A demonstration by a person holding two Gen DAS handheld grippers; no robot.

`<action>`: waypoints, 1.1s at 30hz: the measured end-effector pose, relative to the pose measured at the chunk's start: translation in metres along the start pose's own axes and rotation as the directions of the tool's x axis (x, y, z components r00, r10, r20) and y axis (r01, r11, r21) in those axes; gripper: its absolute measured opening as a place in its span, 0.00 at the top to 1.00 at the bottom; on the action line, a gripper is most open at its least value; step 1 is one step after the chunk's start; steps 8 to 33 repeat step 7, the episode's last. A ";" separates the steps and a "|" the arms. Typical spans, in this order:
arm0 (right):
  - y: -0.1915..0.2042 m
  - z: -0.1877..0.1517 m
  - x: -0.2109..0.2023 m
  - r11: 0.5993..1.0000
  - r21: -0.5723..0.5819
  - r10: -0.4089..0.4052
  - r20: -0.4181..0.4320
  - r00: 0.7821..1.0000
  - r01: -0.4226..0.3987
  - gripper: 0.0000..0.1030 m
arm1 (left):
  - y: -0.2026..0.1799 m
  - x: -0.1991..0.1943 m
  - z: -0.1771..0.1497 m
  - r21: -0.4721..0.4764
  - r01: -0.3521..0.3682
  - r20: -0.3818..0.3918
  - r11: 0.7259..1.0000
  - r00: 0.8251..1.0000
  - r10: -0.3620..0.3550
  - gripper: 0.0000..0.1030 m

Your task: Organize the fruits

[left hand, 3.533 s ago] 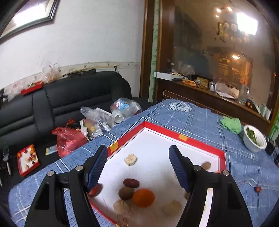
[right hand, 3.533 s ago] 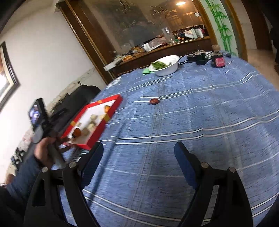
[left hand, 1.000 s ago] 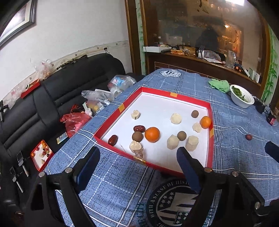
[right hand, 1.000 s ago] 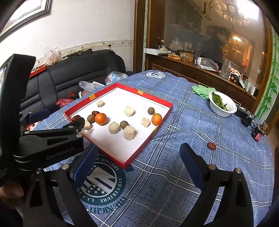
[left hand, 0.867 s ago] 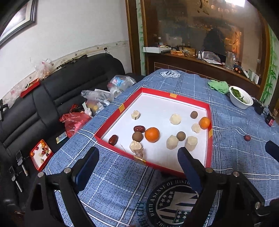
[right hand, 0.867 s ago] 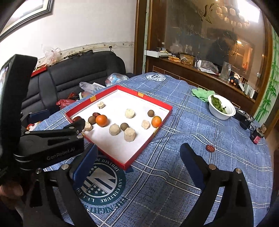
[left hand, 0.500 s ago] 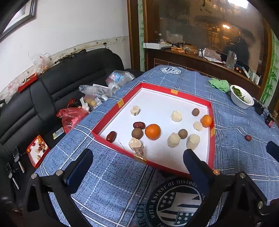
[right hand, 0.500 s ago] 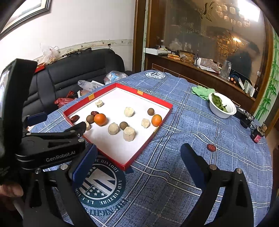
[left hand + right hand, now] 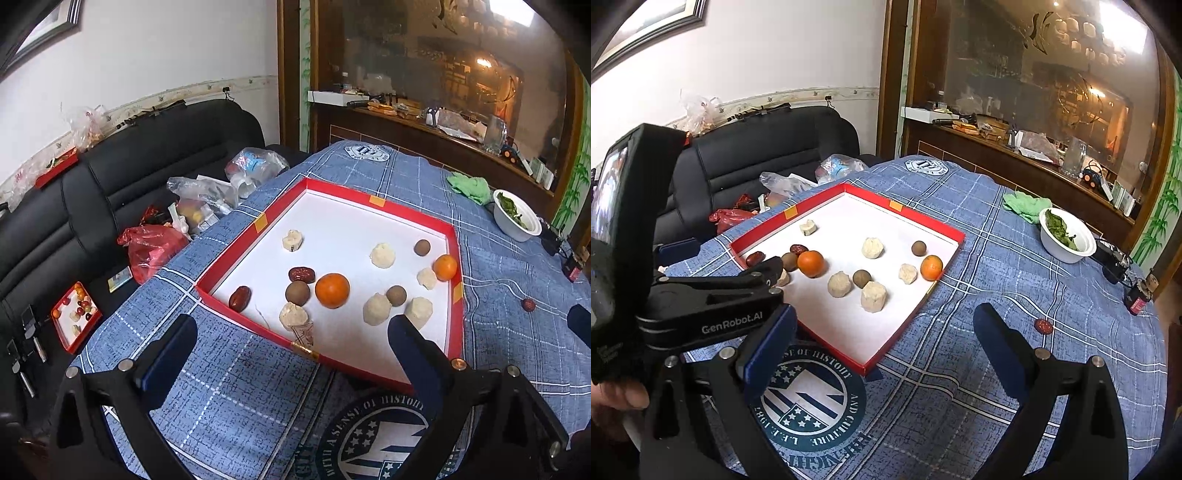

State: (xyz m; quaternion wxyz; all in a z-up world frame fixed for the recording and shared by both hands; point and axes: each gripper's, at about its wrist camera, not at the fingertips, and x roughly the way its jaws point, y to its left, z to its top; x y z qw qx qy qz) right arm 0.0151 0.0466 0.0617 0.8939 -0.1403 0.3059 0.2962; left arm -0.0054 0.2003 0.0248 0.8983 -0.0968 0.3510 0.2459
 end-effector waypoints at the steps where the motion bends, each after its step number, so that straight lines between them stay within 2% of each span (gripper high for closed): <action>1: 0.000 0.000 0.000 1.000 0.001 0.000 0.000 1.000 0.000 0.06 | 0.001 0.001 0.001 -0.006 0.006 0.000 1.000 1.000 -0.006 0.00; 5: -0.001 0.002 0.002 1.000 0.003 -0.007 -0.003 1.000 0.007 0.06 | -0.002 -0.002 0.003 0.005 -0.015 0.042 1.000 0.999 0.015 0.00; 33: -0.002 0.002 0.002 1.000 0.009 -0.012 -0.003 1.000 0.012 0.06 | -0.003 0.000 0.005 0.010 -0.014 0.040 1.000 0.999 0.014 0.00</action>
